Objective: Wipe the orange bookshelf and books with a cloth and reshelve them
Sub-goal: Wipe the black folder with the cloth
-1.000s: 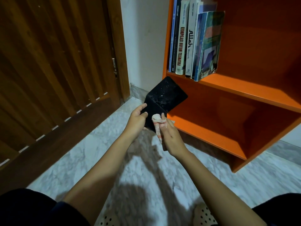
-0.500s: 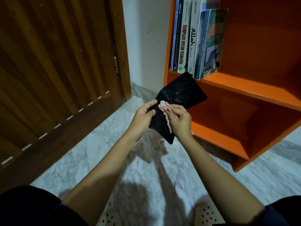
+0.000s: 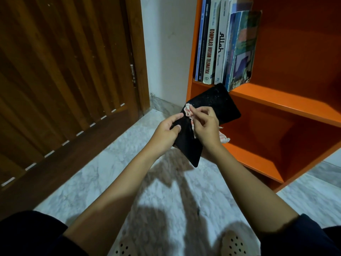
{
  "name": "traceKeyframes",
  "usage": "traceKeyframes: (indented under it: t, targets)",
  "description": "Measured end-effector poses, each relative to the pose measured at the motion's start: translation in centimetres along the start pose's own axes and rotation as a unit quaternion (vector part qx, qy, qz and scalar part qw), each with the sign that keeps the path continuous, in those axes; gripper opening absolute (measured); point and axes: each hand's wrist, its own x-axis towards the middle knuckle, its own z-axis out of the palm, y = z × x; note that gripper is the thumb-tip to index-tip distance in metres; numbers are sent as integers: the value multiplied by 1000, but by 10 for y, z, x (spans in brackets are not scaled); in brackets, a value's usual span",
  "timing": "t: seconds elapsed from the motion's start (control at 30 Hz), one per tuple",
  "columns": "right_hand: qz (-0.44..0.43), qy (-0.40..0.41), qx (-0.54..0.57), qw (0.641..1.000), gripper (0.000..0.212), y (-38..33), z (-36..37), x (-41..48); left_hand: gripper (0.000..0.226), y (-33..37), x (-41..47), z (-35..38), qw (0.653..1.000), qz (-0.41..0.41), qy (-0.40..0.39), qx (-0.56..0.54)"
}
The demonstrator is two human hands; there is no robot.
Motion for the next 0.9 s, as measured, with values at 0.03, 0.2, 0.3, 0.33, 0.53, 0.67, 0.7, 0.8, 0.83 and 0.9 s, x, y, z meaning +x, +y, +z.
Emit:
traceKeyframes:
  t: [0.03, 0.2, 0.3, 0.33, 0.53, 0.67, 0.7, 0.8, 0.83, 0.9]
  targets:
    - [-9, 21, -11, 1000, 38, -1, 0, 3, 42, 1, 0, 1, 1000, 6, -4, 9]
    - [-80, 20, -123, 989, 35, -3, -1, 18, 44, 9, 3, 1, 997, 41, -20, 68]
    - [-103, -16, -192, 976, 32, -6, -4, 25, 45, 12, 5, 0, 995, 49, -20, 86]
    - [-102, -26, -209, 972, 32, -9, -4, 27, 45, 13, 5, 1, 995, 51, -17, 86]
    - [-67, -56, -249, 965, 28, -3, -3, 24, 44, 17, 8, -5, 996, 56, 28, 57]
    - [-29, -67, -210, 975, 28, 11, -1, 16, 44, 18, 9, -11, 997, 53, 30, 53]
    - [-22, -64, -201, 977, 28, 12, 0, 16, 44, 18, 9, -11, 997, 53, 31, 53]
    - [-13, -66, -198, 978, 31, 13, 1, 16, 43, 18, 7, -11, 997, 53, 37, 44]
    - [-10, -69, -199, 977, 31, 14, 1, 15, 43, 18, 7, -12, 997, 53, 38, 42]
    - [0, -74, -193, 979, 32, 17, 0, 12, 43, 18, 6, -12, 997, 53, 44, 39]
